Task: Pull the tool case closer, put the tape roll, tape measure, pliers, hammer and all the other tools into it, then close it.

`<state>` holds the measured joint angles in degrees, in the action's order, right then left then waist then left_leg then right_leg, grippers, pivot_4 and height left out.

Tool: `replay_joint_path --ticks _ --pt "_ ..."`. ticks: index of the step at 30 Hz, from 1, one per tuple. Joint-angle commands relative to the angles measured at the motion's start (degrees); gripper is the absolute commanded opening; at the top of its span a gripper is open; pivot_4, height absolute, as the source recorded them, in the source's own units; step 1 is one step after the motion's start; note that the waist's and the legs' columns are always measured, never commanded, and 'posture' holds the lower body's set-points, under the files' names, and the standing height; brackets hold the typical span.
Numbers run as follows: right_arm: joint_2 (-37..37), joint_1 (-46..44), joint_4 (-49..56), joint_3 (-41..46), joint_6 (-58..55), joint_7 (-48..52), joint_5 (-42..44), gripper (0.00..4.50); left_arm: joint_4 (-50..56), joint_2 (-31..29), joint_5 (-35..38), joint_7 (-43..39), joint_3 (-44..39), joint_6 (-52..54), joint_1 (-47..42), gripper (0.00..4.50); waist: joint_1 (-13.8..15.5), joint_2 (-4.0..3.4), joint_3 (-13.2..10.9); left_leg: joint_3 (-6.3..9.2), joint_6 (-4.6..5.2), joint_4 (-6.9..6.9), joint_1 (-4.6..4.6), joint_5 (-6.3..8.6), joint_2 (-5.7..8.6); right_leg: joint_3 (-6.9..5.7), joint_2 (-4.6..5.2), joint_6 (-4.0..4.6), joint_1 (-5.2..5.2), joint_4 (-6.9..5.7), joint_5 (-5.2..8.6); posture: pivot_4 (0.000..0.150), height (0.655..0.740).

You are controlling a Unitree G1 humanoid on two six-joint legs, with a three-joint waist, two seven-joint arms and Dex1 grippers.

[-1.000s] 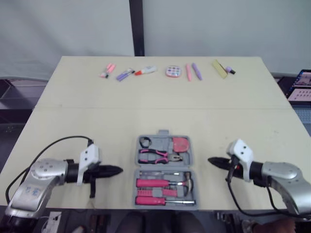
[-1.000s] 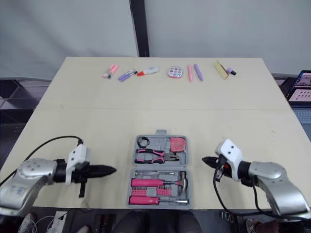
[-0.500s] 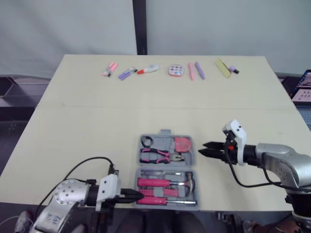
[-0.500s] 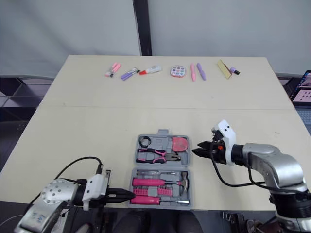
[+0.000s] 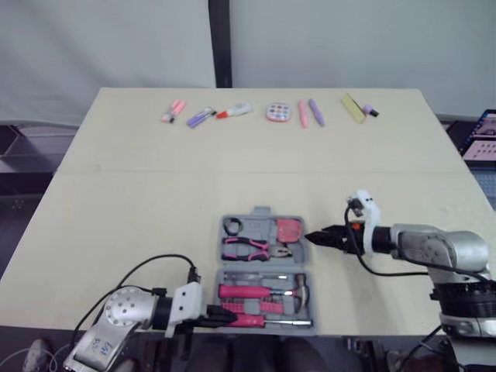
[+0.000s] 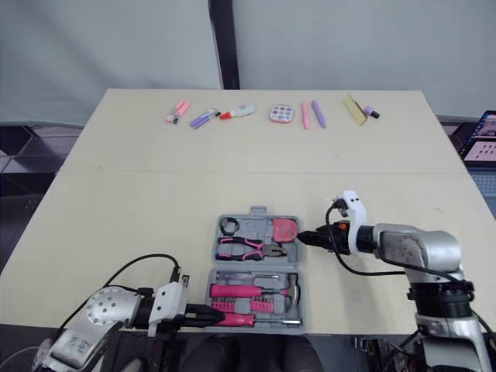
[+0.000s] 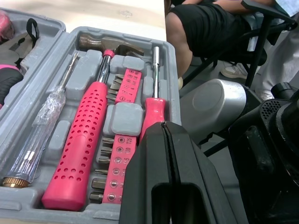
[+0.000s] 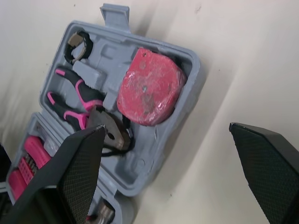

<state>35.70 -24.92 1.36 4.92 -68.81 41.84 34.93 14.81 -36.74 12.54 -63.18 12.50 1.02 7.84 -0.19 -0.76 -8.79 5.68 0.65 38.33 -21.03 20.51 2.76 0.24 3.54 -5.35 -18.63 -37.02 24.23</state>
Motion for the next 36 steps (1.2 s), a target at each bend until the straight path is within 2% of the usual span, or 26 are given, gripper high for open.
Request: replay_joint_path --ticks 1,11,22,27,36 --pt "-1.08 -1.94 -2.05 -0.32 0.66 -1.19 -0.68 4.48 0.39 -0.06 -0.26 0.82 0.95 1.47 -0.31 0.00 -0.03 -0.01 0.00 0.00 0.00 0.00 0.00 0.00 0.00 0.00 0.00 0.00 -0.01 -0.01 0.00 0.150 0.7336" --pt "-6.59 -5.49 -10.59 -2.08 4.79 -2.25 -4.00 4.48 -1.63 -0.01 -3.08 1.72 4.13 2.58 -2.36 0.00 -0.16 -0.02 0.00 0.01 0.00 0.07 0.00 0.00 0.04 0.01 0.03 0.00 -0.19 -0.44 0.00 0.150 0.7336" --pt "-13.25 -8.93 -16.77 -0.67 5.76 0.86 -1.59 4.48 -5.55 -0.17 -6.09 3.34 5.79 -0.17 -1.09 0.00 -1.59 -0.11 0.05 0.04 -0.03 -0.04 0.21 -0.01 0.02 0.00 0.02 0.00 -0.20 -0.69 0.00 0.150 0.7336" --pt "-13.21 -8.70 -13.49 -0.50 3.48 4.07 1.48 4.48 -7.95 -0.23 -6.92 3.97 6.11 -1.93 -1.70 0.00 -1.51 -0.12 0.04 0.04 -0.03 -0.08 0.30 -0.02 0.03 0.05 0.04 0.00 -0.17 -0.75 0.00 0.150 0.7336" --pt "-7.05 -4.60 4.39 0.34 -3.48 7.67 9.40 4.48 -12.57 -0.13 -7.64 4.68 6.41 -5.53 -3.50 0.00 -1.42 -0.24 0.04 0.04 -0.03 -0.11 0.31 -0.02 0.02 0.06 0.05 0.00 -0.17 -0.70 0.00 0.150 0.7336"
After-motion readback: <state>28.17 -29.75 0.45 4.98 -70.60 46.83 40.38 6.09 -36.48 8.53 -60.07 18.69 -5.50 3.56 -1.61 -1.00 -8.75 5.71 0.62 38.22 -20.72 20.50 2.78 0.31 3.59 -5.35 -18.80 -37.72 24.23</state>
